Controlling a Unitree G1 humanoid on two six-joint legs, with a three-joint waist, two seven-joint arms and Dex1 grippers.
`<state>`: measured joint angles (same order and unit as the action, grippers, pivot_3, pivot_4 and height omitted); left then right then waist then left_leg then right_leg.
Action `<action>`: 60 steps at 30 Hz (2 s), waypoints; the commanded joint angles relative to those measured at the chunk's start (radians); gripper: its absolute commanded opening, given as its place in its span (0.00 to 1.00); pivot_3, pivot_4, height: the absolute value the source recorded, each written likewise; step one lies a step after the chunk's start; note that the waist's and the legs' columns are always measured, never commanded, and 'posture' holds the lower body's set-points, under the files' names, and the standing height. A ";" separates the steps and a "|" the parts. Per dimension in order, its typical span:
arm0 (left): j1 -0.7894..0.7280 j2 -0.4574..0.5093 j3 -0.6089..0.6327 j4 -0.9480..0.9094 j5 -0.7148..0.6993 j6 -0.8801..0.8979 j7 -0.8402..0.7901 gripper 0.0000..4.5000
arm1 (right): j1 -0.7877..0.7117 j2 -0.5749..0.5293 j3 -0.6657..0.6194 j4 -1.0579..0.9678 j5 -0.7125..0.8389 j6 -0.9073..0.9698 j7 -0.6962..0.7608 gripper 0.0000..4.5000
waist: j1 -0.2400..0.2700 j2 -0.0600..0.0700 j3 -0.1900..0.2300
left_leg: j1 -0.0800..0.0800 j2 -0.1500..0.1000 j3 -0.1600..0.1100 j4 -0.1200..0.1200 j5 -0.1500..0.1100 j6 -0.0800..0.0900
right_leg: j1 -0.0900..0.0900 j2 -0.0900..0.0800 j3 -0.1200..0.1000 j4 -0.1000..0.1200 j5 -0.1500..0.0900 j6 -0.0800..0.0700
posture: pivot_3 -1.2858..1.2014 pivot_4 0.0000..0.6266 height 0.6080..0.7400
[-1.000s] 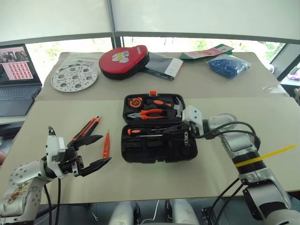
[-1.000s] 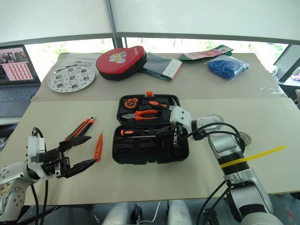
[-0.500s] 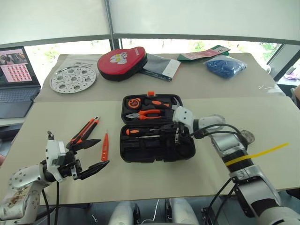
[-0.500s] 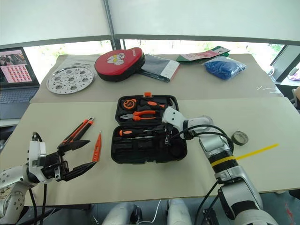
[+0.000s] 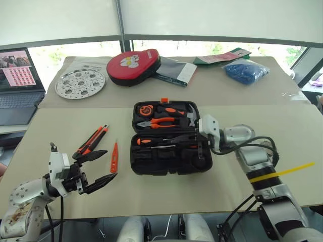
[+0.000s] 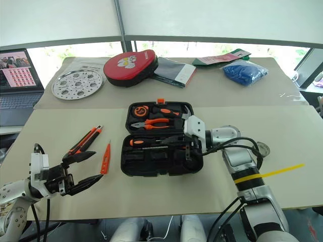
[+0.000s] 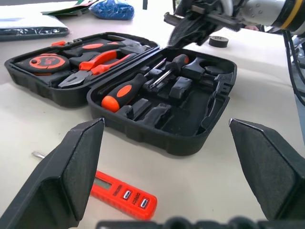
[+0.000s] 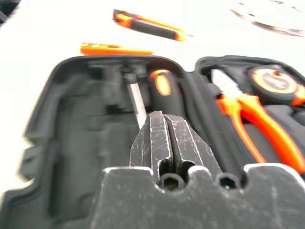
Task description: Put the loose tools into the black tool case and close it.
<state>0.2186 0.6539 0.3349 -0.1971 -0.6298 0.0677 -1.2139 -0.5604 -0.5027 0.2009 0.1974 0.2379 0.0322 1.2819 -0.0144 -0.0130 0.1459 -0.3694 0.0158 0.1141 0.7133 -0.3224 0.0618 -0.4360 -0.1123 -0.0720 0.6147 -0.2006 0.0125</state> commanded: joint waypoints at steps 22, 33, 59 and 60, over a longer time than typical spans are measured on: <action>-0.016 0.014 0.014 -0.074 -0.020 0.047 0.044 1.00 | -0.045 0.032 0.089 0.147 -0.202 -0.041 -0.125 0.01 | -0.003 0.000 0.000 | 0.001 0.000 0.000 0.000 0.000 0.000 | 0.000 0.000 0.000 0.002 0.000 0.000 | 0.52 0.24 1.00; 0.048 0.007 0.090 -0.090 -0.041 0.085 0.112 1.00 | -0.023 0.095 -0.052 0.054 -0.001 -0.091 -0.116 0.01 | -0.007 0.000 0.000 | 0.002 0.001 0.000 0.000 0.000 -0.001 | 0.001 0.000 0.001 0.002 0.000 -0.001 | 0.52 0.24 1.00; 0.390 0.062 0.432 -0.223 -0.126 0.433 0.439 1.00 | 0.519 -0.101 -0.452 -0.404 0.398 -0.059 -0.035 0.99 | 0.024 0.000 0.002 | 0.001 0.001 0.000 -0.001 -0.003 0.004 | 0.000 -0.003 0.003 -0.002 0.002 -0.003 | 0.52 0.24 1.00; 0.351 0.078 0.390 -0.301 -0.179 0.523 0.521 1.00 | 0.517 -0.105 -0.448 -0.422 0.404 -0.055 -0.037 0.99 | 0.024 0.000 0.002 | 0.001 0.001 0.000 -0.001 -0.002 0.003 | 0.000 -0.003 0.004 -0.002 0.002 -0.003 | 0.52 0.24 1.00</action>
<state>0.5952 0.7123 0.7637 -0.3874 -0.7373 0.4762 -0.7913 -0.0349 -0.5999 -0.2206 -0.1728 0.6114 -0.0283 1.2564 0.0100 -0.0132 0.1476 -0.3685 0.0168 0.1138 0.7124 -0.3242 0.0640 -0.4359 -0.1152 -0.0682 0.6127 -0.1985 0.0100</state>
